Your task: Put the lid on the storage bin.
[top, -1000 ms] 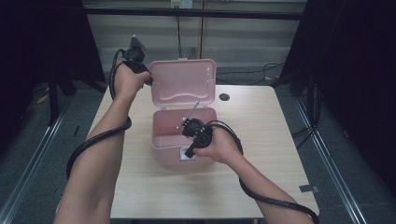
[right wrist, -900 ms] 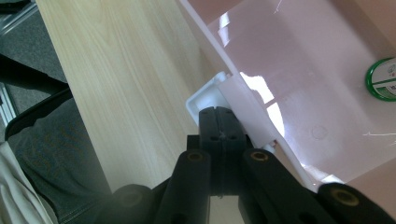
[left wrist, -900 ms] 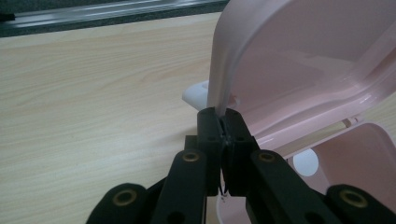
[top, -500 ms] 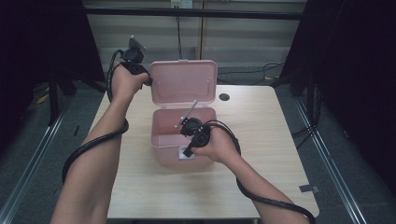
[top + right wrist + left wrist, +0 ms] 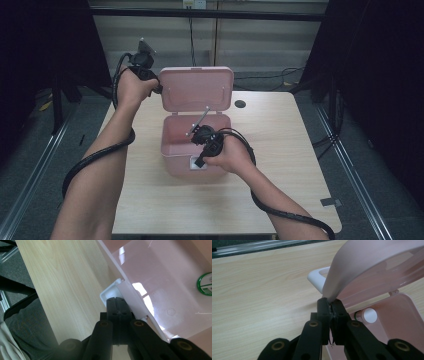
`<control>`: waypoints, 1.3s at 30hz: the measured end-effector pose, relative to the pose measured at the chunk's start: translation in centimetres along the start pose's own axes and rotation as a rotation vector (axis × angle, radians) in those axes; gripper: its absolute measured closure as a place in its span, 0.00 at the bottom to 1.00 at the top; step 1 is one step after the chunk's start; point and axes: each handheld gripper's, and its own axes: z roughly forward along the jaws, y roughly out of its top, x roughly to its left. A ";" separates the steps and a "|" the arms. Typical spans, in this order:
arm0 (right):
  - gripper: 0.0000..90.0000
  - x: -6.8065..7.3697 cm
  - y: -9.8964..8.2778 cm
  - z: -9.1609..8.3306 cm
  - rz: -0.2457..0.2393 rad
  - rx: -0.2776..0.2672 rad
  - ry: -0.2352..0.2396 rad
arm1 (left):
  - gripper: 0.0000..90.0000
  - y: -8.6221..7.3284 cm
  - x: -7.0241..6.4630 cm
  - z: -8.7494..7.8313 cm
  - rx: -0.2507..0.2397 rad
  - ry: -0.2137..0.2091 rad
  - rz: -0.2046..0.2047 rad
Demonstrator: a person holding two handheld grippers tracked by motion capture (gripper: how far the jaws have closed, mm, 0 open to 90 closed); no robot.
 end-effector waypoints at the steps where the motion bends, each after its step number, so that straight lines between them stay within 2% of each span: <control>1: 1.00 0.0 0.0 0.0 0.002 0.001 -0.001 | 0.97 0.0 0.0 0.0 0.001 -0.001 0.001; 3: 1.00 -0.1 0.0 0.0 -0.004 -0.002 -0.001 | 0.96 0.0 0.0 -0.1 0.010 -0.001 0.011; 8: 1.00 0.0 0.1 0.0 0.009 0.000 0.002 | 0.96 -0.2 -0.1 -0.3 0.011 -0.004 0.008; 23: 1.00 -0.2 0.4 0.1 0.007 -0.002 -0.005 | 0.96 -0.8 -0.1 -0.7 0.032 -0.015 0.006; 30: 1.00 -0.2 0.3 0.1 0.018 -0.005 0.008 | 0.96 -0.8 -0.2 -0.7 0.052 -0.012 0.004; 31: 1.00 -0.2 0.3 0.1 0.016 -0.008 0.008 | 0.98 -0.8 -0.1 -0.6 0.070 -0.010 0.014; 33: 1.00 -0.2 0.3 0.1 0.014 -0.010 0.009 | 1.00 -1.0 0.1 -0.4 0.060 -0.053 -0.013; 35: 1.00 -0.3 0.2 0.2 0.026 -0.014 0.022 | 1.00 -1.1 0.1 -0.2 0.064 -0.033 0.005; 39: 1.00 -0.5 0.2 0.3 0.038 -0.020 0.041 | 1.00 -1.2 0.2 0.0 0.066 -0.039 -0.001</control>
